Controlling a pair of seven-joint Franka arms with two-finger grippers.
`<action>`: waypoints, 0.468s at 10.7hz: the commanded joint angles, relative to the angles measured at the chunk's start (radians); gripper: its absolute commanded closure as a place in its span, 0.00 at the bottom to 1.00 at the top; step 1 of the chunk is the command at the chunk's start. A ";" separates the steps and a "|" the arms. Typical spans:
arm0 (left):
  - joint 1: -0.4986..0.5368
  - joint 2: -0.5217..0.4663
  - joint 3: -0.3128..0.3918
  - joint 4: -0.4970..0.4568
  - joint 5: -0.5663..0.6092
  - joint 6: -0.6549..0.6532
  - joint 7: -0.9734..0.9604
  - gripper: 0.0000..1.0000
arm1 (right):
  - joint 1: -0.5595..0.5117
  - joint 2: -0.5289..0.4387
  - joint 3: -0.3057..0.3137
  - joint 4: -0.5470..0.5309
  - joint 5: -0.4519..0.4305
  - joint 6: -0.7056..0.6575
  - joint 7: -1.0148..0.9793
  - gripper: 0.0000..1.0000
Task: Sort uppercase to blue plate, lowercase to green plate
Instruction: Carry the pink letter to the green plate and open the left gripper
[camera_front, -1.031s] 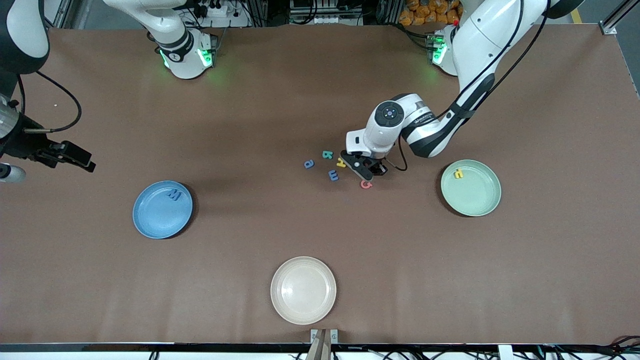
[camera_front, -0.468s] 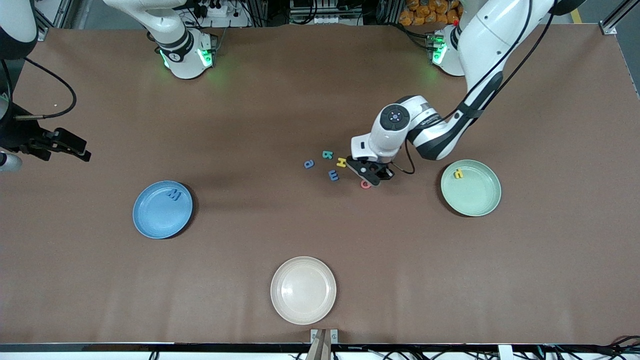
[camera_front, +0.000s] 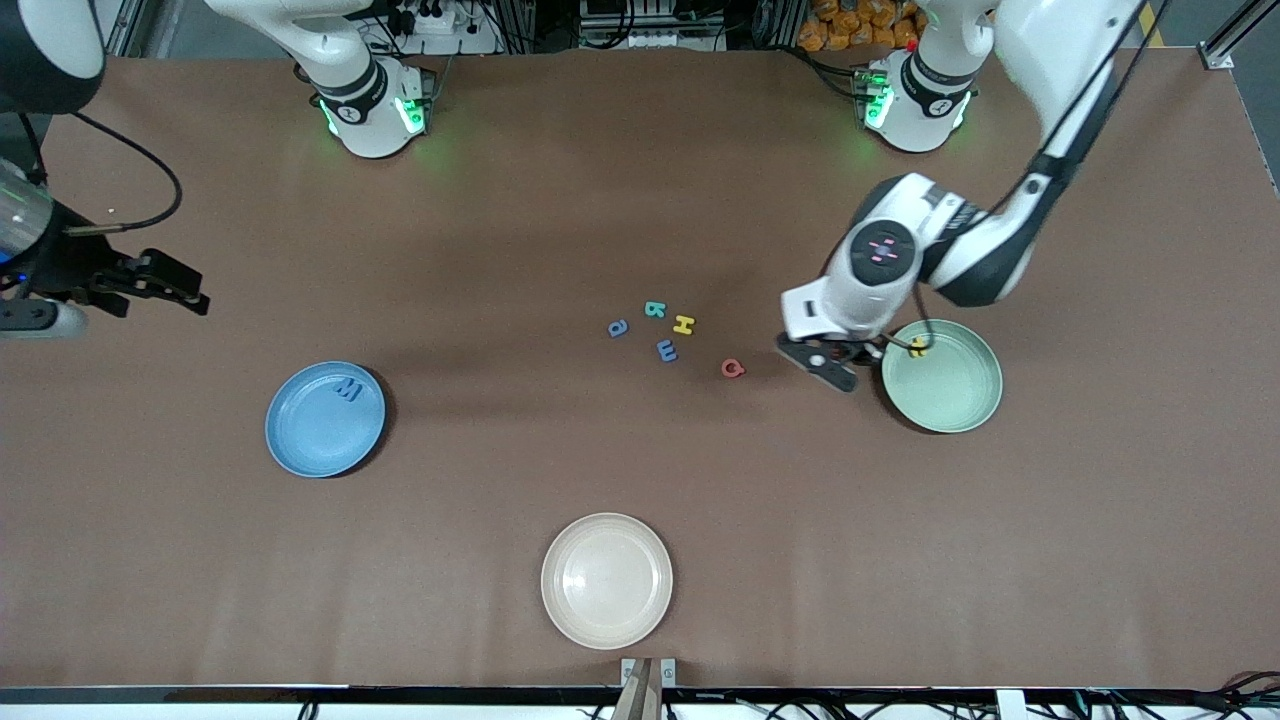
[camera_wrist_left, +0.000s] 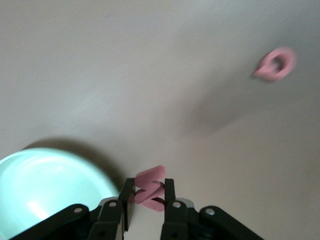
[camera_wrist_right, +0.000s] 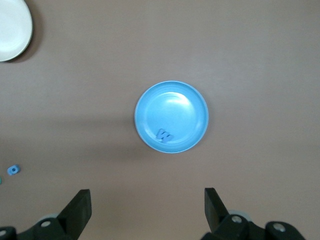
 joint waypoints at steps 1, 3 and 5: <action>0.142 -0.022 -0.011 -0.033 -0.031 -0.039 0.150 1.00 | 0.104 0.030 -0.001 -0.002 0.002 0.003 0.123 0.00; 0.222 0.001 -0.011 -0.050 -0.040 -0.038 0.192 1.00 | 0.214 0.087 0.001 -0.003 0.002 0.040 0.231 0.00; 0.267 0.016 -0.012 -0.050 -0.067 -0.036 0.208 0.98 | 0.317 0.157 0.014 -0.003 0.002 0.115 0.350 0.00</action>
